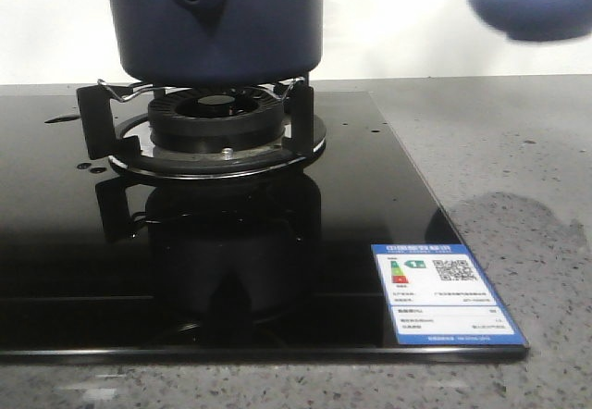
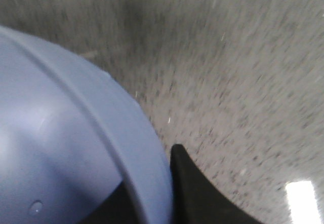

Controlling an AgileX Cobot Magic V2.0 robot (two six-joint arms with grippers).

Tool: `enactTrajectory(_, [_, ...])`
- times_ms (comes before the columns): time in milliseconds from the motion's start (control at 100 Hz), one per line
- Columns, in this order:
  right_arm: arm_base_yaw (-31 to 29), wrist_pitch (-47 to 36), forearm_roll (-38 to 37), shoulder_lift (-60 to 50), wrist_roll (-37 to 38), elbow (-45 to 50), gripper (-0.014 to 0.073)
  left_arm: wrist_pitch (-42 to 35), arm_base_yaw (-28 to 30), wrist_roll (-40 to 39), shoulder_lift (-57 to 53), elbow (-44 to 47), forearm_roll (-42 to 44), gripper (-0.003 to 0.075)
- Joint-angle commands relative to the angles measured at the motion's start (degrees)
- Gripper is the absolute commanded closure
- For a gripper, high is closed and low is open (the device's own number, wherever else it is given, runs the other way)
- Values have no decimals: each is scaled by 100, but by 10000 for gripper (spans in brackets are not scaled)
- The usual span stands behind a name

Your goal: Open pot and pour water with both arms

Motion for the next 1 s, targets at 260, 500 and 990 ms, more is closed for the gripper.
enactTrajectory(260, [-32,-513,196,-294,-152,1281,636,426,-170,204,785,-694,-717,491])
enactTrajectory(500, [-32,-525,196,-294,-174,1459,636,529,-170,435,1086,-694,-798,491])
enactTrajectory(990, [-32,-832,183,-587,-107,1387,188,609,-170,488,1095,-694,-392,491])
